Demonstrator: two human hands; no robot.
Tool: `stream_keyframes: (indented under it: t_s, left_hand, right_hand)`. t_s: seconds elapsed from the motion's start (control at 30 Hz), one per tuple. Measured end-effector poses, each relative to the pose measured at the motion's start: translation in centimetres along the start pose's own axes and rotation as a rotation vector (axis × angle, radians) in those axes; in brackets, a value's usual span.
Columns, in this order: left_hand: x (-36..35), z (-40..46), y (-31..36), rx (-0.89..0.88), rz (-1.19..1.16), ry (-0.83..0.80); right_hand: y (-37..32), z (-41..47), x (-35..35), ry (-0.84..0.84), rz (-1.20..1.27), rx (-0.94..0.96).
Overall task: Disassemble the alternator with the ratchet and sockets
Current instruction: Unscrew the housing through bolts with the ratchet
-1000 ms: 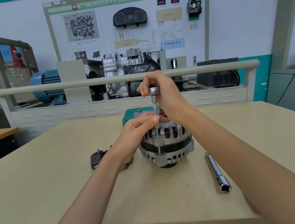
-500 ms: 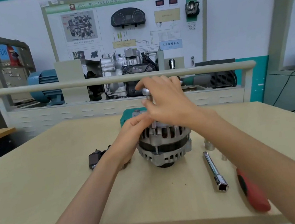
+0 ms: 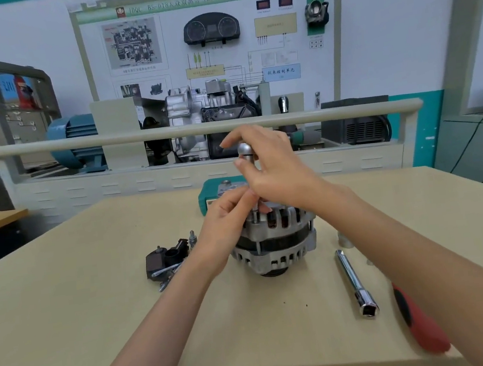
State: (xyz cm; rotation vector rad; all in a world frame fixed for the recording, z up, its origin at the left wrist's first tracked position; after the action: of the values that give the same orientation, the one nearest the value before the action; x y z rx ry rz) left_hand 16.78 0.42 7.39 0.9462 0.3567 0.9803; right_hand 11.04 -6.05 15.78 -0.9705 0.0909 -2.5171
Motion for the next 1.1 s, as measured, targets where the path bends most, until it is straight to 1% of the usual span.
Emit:
stream_keyframes:
  t_s: [0.03, 0.07, 0.17, 0.23, 0.3, 0.33, 0.37, 0.43, 0.47, 0.5, 0.53, 0.57, 0.6, 0.63, 0.67, 0.7, 0.73, 0.77, 0.8, 0.83, 0.87, 0.93, 0.97, 1.0, 1.03, 1.07, 1.1]
  left_hand:
    - [0.0, 0.0, 0.1, -0.001, -0.018, -0.011]
    - [0.0, 0.0, 0.1, 0.008, -0.037, -0.021]
    - [0.1, -0.1, 0.2, 0.024, -0.065, -0.021]
    - [0.0, -0.2, -0.3, 0.034, -0.029, 0.0]
    - [-0.4, -0.5, -0.1, 0.057, -0.001, 0.004]
    - [-0.3, -0.5, -0.2, 0.053, -0.014, 0.013]
    - [-0.2, -0.4, -0.1, 0.047, -0.029, 0.003]
    - [-0.5, -0.3, 0.1, 0.056, -0.072, -0.08]
    - [-0.4, -0.3, 0.2, 0.071, -0.086, -0.115]
    - [-0.4, -0.3, 0.2, 0.081, -0.073, -0.137]
    - [-0.3, -0.4, 0.2, 0.081, -0.054, -0.15]
    - [-0.3, -0.4, 0.3, 0.056, -0.044, -0.145]
    - [-0.2, -0.4, 0.3, 0.029, -0.035, -0.126]
    - [-0.3, -0.4, 0.3, 0.012, -0.03, -0.106]
    - [-0.4, -0.5, 0.4, 0.009, -0.034, -0.08]
    - [-0.4, -0.7, 0.4, 0.011, -0.015, -0.054]
    - [-0.2, -0.7, 0.1, 0.02, -0.004, -0.034]
    - [-0.1, -0.8, -0.2, 0.037, -0.018, -0.02]
    - [-0.1, -0.7, 0.0, 0.041, -0.033, -0.02]
    - [-0.4, -0.7, 0.3, 0.037, -0.043, -0.046]
    - [-0.6, -0.7, 0.5, 0.03, -0.049, -0.087]
    - [-0.6, -0.8, 1.0, 0.025, -0.018, -0.125]
    - [-0.7, -0.8, 1.2, 0.019, 0.0, -0.118]
    - [-0.5, -0.6, 0.9, 0.015, 0.013, -0.1]
    - [-0.5, -0.6, 0.7, 0.011, 0.03, -0.09]
    - [-0.5, -0.6, 0.6, 0.016, 0.039, -0.085]
    - [-0.4, -0.8, 0.7, 0.034, 0.047, -0.079]
  right_hand:
    - [-0.1, -0.3, 0.1, 0.02, -0.065, -0.004]
    - [-0.3, -0.6, 0.2, 0.048, -0.183, -0.017]
    - [-1.3, -1.6, 0.2, 0.156, -0.634, -0.111]
    - [-2.9, -2.2, -0.2, 0.172, -0.848, -0.191]
    - [-4.0, -2.1, -0.7, 0.146, -0.991, -0.179]
    - [-3.9, -1.6, -0.5, 0.149, -0.993, -0.169]
    - [-3.4, -0.9, 0.0, 0.126, -0.926, -0.171]
    - [-1.8, 0.6, 0.3, 0.042, -0.621, -0.114]
    - [-0.9, 1.0, 0.4, -0.018, -0.387, -0.123]
    - [-0.4, 1.0, 0.6, -0.04, -0.055, -0.164]
    - [-0.2, 0.9, 0.9, 0.003, 0.25, -0.184]
    - [-0.2, 0.7, 1.2, 0.065, 0.39, -0.198]
    - [-0.4, 0.4, 1.3, 0.114, 0.355, -0.193]
    - [-0.8, 0.0, 1.1, 0.129, 0.15, -0.165]
    - [-0.9, -0.5, 0.6, 0.141, -0.208, -0.139]
    - [-1.4, -1.0, 0.4, 0.185, -0.633, -0.143]
    - [-2.0, -1.2, 0.2, 0.208, -0.94, -0.174]
    - [-2.8, -1.1, 0.2, 0.213, -1.057, -0.188]
    - [-3.2, -0.7, 0.3, 0.208, -1.034, -0.201]
    - [-2.7, -0.2, 0.4, 0.18, -0.897, -0.232]
    - [-1.8, 0.4, 0.7, 0.172, -0.683, -0.244]
    - [-0.7, 1.0, 1.2, 0.17, 0.02, -0.251]
    - [-0.7, 0.6, 1.6, 0.201, 0.189, -0.236]
    - [-1.1, 0.1, 1.6, 0.197, 0.142, -0.208]
    - [-1.6, -0.6, 1.2, 0.179, -0.114, -0.178]
    - [-2.0, -1.3, 0.6, 0.204, -0.494, -0.142]
    - [-2.7, -1.6, 0.2, 0.228, -0.814, -0.14]
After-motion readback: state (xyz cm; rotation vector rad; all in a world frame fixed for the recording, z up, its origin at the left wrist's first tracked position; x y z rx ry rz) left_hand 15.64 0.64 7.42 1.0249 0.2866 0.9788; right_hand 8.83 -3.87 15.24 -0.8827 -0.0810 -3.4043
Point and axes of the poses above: each hand's wrist, its own z-axis towards the middle knuckle, its own x-axis out of the back of the hand, y = z × x, the point moved 6 cm from there along z, towards the middle knuckle, and after that the axes turned 1 degree about x, right-handed, at the moved point
